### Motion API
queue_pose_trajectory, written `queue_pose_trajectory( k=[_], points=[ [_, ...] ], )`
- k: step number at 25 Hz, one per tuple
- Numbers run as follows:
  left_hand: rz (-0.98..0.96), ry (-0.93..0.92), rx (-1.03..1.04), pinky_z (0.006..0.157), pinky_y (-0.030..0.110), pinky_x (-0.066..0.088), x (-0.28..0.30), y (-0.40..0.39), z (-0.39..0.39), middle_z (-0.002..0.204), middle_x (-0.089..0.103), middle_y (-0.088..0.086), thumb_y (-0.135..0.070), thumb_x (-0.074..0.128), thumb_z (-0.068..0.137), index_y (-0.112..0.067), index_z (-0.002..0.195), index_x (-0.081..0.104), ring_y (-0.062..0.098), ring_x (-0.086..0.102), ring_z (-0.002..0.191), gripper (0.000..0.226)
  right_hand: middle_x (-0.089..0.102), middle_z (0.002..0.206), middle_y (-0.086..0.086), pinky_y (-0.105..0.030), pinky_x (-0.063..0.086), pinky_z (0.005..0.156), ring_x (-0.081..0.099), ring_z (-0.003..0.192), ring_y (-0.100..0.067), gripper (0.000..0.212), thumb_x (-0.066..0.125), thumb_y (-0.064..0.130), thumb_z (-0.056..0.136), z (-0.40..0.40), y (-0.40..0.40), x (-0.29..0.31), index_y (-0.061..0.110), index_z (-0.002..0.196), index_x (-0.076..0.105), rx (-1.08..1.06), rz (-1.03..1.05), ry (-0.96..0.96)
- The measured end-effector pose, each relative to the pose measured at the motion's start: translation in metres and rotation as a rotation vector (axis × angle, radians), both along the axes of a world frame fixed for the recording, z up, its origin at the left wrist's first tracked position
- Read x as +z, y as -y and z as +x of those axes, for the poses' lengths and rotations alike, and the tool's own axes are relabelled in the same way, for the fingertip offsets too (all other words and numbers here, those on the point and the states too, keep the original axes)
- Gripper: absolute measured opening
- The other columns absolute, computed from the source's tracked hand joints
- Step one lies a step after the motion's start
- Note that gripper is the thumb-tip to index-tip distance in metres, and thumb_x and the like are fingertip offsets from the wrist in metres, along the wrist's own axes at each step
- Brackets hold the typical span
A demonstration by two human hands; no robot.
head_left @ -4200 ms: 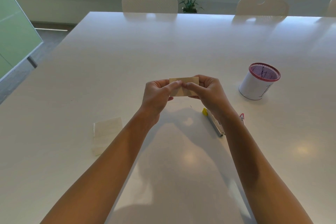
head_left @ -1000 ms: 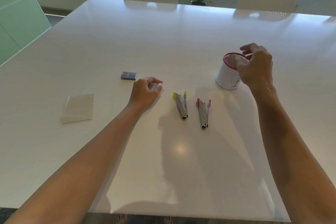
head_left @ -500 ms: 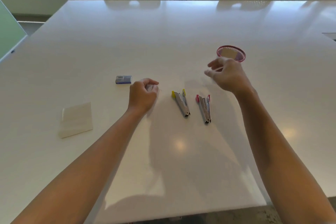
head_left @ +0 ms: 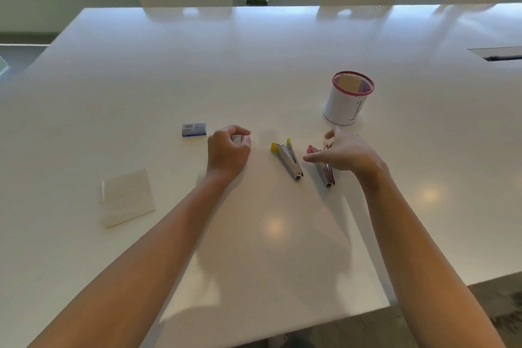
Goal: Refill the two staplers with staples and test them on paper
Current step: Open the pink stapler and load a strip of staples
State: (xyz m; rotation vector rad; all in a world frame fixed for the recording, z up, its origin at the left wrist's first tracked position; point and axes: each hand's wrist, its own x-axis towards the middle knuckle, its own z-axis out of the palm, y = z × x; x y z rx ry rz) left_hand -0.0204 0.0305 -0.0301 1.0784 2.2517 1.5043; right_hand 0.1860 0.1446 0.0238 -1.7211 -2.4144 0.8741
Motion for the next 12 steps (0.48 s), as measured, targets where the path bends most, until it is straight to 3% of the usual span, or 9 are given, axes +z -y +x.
queue_pose_trajectory(
  k=[4, 8, 12],
  points=[
    [-0.007, 0.002, -0.003, 0.055, 0.001, 0.036, 0.0, 0.001, 0.0, 0.066, 0.06, -0.019, -0.009, 0.062, 0.084, -0.022, 0.084, 0.074, -0.002, 0.055, 0.063, 0.018, 0.063, 0.117, -0.007, -0.033, 0.047, 0.082, 0.056, 0.106, -0.023, 0.07, 0.085, 0.044, 0.072, -0.003, 0.013, -0.003, 0.009, 0.124, 0.054, -0.059, 0.085, 0.04],
    [-0.015, 0.017, -0.007, 0.055, 0.0, 0.036, 0.001, 0.001, -0.001, 0.069, 0.062, -0.015, -0.01, 0.062, 0.085, -0.022, 0.086, 0.075, -0.002, 0.056, 0.065, 0.018, 0.071, 0.102, -0.016, -0.04, 0.055, 0.078, 0.065, 0.096, -0.028, 0.047, 0.083, 0.03, 0.07, -0.004, 0.023, -0.005, -0.001, 0.102, 0.069, -0.135, 0.141, -0.039],
    [-0.014, 0.039, -0.001, 0.057, 0.001, 0.036, 0.003, 0.003, 0.0, 0.068, 0.061, -0.015, -0.011, 0.062, 0.084, -0.022, 0.086, 0.075, -0.003, 0.055, 0.065, 0.018, 0.069, 0.1, -0.008, -0.033, 0.054, 0.076, 0.064, 0.094, -0.025, 0.036, 0.079, 0.027, 0.072, 0.0, 0.026, -0.006, 0.008, 0.102, 0.071, -0.194, 0.115, -0.149]
  ],
)
